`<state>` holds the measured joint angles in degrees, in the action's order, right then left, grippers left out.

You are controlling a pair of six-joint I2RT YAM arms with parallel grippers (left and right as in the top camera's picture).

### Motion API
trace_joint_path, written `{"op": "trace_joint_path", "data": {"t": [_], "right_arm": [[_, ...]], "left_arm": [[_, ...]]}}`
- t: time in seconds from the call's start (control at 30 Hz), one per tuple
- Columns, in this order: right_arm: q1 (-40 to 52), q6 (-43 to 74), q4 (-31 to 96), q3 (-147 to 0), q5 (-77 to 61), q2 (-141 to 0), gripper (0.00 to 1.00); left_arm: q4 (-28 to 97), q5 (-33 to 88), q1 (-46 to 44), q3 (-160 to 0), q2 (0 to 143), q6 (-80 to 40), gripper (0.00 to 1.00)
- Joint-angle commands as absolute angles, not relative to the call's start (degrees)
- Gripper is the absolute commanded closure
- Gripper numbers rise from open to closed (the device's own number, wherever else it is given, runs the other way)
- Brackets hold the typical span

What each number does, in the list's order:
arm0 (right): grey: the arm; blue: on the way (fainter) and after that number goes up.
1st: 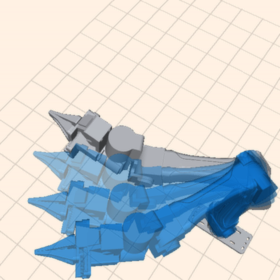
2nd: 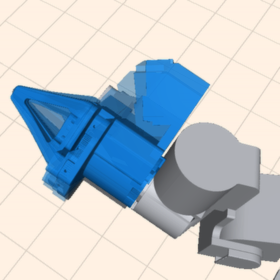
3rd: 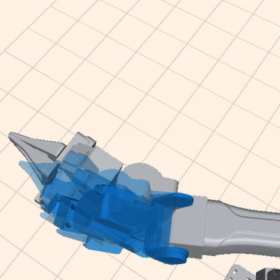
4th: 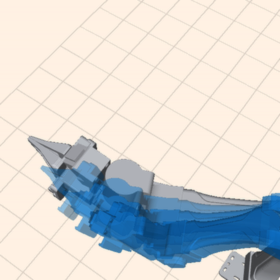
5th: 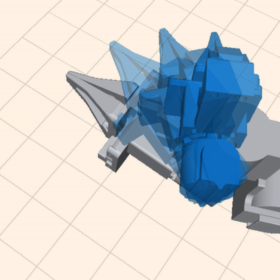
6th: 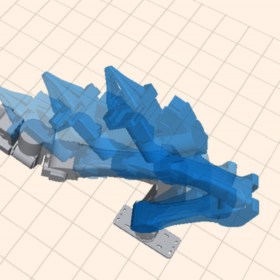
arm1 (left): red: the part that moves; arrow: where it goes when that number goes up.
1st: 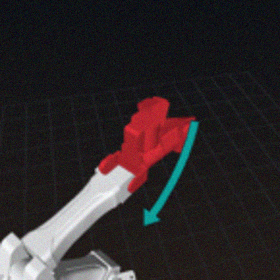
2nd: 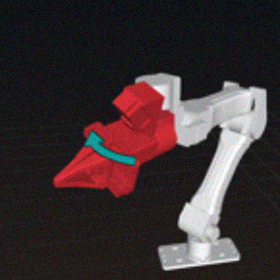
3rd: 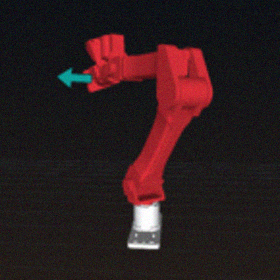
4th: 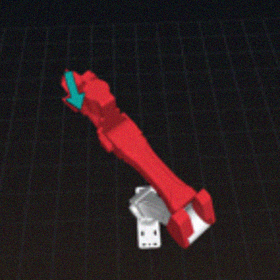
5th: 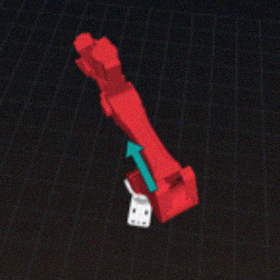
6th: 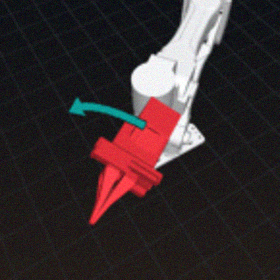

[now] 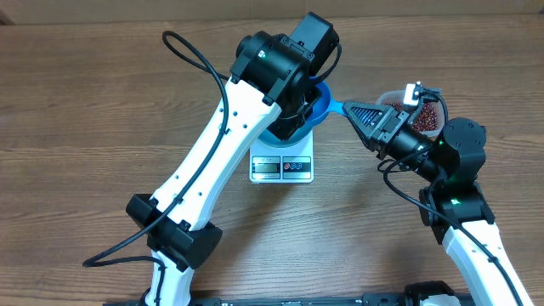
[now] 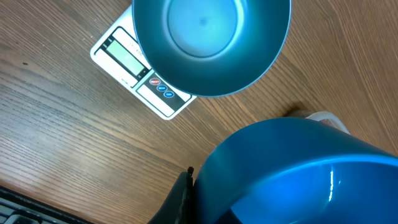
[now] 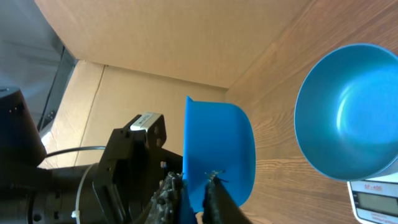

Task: Scoop item into bowl and weigh 150g on scale
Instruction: 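Close the right gripper on the scoop rim, taking it from the left gripper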

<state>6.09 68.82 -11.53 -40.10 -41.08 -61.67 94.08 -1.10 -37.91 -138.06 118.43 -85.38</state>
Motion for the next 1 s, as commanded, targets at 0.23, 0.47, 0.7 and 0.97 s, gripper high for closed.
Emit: {"op": "trace_joint_path", "data": {"t": [0.23,0.47,0.7,0.97], "right_arm": [[6.44,68.51,-11.62,-41.17,-40.56,-61.76,0.91],[6.42,68.53,-11.64,-41.17,-40.42,-61.76,0.76],[6.42,68.55,-11.64,-41.17,-39.44,-61.76,0.84],[6.42,68.95,-11.64,-41.17,-38.44,-61.76,0.87]], "left_arm": [[94.02,-2.11,-39.44,-139.22,118.83,-86.21,0.96],[94.06,-2.07,-39.44,-139.22,118.83,-86.21,0.96],[94.04,-2.11,-39.42,-139.22,118.83,-86.43,0.96],[94.65,-3.86,-39.42,-139.22,118.83,-87.90,0.96]]}}
